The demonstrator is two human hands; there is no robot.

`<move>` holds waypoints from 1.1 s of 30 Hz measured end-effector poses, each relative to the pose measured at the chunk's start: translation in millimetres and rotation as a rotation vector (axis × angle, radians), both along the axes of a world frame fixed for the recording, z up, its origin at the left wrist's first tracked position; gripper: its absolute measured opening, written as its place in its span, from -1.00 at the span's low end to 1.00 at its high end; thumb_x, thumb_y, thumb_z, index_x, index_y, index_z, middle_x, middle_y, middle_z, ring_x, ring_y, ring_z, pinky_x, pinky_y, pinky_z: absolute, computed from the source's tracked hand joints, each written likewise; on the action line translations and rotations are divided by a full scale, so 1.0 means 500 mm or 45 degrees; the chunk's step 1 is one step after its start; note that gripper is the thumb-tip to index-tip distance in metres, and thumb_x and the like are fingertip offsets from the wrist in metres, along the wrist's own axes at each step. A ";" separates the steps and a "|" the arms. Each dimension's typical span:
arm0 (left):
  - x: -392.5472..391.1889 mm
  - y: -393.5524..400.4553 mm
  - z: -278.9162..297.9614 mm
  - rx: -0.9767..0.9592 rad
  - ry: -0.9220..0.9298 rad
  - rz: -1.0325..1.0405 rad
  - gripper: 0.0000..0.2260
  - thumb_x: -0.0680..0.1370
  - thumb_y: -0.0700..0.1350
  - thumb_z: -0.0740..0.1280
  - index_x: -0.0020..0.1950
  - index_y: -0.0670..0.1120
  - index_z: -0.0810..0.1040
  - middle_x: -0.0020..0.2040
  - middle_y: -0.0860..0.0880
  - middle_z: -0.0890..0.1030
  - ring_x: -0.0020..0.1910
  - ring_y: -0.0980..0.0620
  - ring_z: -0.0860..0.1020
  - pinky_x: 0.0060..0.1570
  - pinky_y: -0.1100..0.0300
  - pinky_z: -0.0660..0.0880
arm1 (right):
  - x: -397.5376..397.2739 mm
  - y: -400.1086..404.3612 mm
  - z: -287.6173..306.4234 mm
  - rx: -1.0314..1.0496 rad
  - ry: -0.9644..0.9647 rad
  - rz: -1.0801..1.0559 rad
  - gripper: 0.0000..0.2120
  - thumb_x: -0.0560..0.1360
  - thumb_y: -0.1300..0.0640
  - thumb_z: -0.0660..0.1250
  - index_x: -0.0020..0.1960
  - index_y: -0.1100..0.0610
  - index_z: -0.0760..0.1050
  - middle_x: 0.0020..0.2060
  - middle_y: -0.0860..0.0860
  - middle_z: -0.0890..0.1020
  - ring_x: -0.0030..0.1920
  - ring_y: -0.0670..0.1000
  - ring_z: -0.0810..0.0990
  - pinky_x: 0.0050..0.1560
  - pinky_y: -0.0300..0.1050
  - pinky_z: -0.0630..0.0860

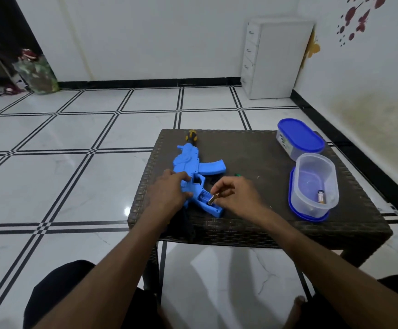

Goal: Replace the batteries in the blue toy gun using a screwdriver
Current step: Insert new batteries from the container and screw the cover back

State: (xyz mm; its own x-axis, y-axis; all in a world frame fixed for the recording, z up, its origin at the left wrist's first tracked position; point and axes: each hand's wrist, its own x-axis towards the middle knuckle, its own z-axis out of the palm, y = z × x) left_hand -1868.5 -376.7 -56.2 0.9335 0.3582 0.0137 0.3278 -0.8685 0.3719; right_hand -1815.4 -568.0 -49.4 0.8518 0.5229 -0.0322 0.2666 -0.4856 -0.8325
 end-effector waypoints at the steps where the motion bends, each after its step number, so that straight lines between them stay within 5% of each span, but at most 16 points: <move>1: 0.002 -0.002 0.001 0.015 0.021 0.002 -0.61 0.45 0.06 0.46 0.25 0.15 0.50 0.25 -0.05 0.44 0.18 -0.10 0.48 0.18 -0.04 0.47 | 0.000 0.001 0.002 -0.006 -0.009 0.005 -0.73 0.36 0.31 0.52 -0.22 -0.05 0.59 -0.27 -0.07 0.71 -0.21 -0.13 0.70 -0.10 -0.13 0.65; 7: 0.010 -0.001 0.009 -0.001 0.083 0.012 -0.61 0.42 0.06 0.49 0.20 0.14 0.48 0.21 -0.08 0.41 0.15 -0.15 0.49 0.17 -0.08 0.48 | 0.014 -0.004 0.008 0.126 -0.047 -0.064 -0.71 0.32 0.30 0.54 -0.09 0.01 0.56 -0.22 0.02 0.67 -0.18 0.10 0.69 -0.09 0.02 0.66; 18: 0.007 -0.004 0.010 -0.019 0.093 0.019 -0.60 0.45 0.04 0.47 0.24 0.13 0.47 0.25 -0.09 0.39 0.24 -0.15 0.42 0.24 -0.10 0.42 | 0.027 0.016 -0.005 0.001 -0.162 0.074 -0.71 0.27 0.23 0.61 -0.26 -0.06 0.55 -0.30 -0.08 0.68 -0.30 -0.12 0.67 -0.16 0.00 0.67; 27: 0.008 -0.007 0.014 -0.030 0.108 0.027 -0.60 0.45 0.04 0.48 0.24 0.12 0.46 0.25 -0.11 0.39 0.23 -0.15 0.43 0.24 -0.11 0.43 | 0.033 0.007 0.006 -0.114 -0.243 0.172 -0.77 0.30 0.24 0.59 -0.21 -0.02 0.61 -0.28 -0.09 0.69 -0.30 -0.16 0.66 -0.19 -0.14 0.67; 33: 0.007 -0.007 0.014 -0.034 0.112 0.033 -0.61 0.45 0.04 0.47 0.23 0.13 0.46 0.26 -0.10 0.39 0.24 -0.15 0.42 0.25 -0.10 0.44 | 0.041 -0.005 0.011 0.062 -0.253 0.088 -0.78 0.35 0.27 0.51 -0.14 -0.03 0.65 -0.27 -0.09 0.67 -0.29 -0.13 0.67 -0.20 -0.27 0.61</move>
